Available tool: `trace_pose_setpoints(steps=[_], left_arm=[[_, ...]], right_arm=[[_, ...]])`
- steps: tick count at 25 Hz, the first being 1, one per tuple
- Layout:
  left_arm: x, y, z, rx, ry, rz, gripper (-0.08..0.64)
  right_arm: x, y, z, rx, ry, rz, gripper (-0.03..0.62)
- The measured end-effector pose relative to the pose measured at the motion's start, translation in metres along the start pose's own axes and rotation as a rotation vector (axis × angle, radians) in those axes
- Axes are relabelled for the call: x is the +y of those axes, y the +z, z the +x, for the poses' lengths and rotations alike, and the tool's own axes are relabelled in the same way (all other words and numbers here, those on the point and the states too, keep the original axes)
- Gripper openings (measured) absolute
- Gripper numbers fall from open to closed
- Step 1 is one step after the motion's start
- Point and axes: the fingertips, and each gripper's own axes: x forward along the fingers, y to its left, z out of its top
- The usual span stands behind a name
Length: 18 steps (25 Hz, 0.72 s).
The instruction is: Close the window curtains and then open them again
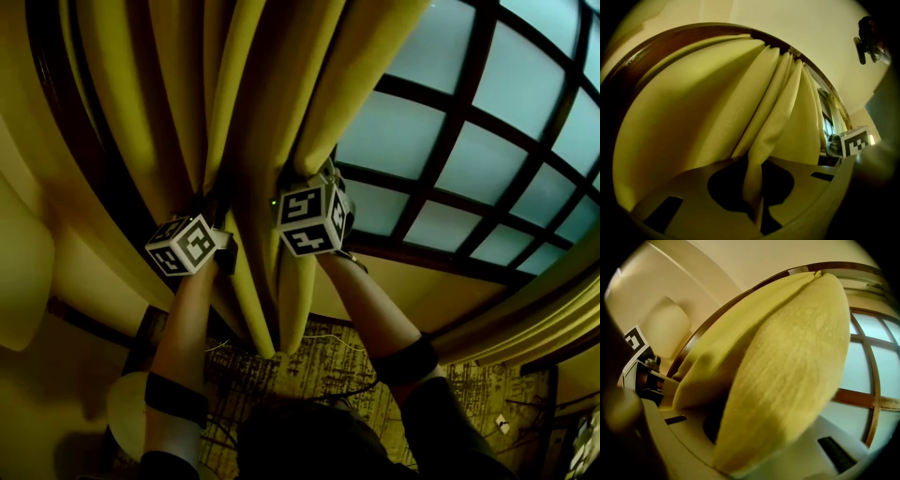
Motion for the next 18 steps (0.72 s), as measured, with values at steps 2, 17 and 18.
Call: trace_pose_setpoints(steps=[2, 17, 18], left_arm=[[0.017, 0.009, -0.006, -0.007, 0.004, 0.009, 0.001], [0.108, 0.063, -0.057, -0.055, 0.059, -0.023, 0.001], [0.115, 0.064, -0.062, -0.059, 0.070, -0.036, 0.001]], right_arm=[[0.017, 0.008, 0.013, -0.006, 0.008, 0.000, 0.041], [0.117, 0.060, 0.081, -0.017, 0.063, -0.021, 0.041], [0.126, 0.063, 0.085, -0.016, 0.074, -0.028, 0.041]])
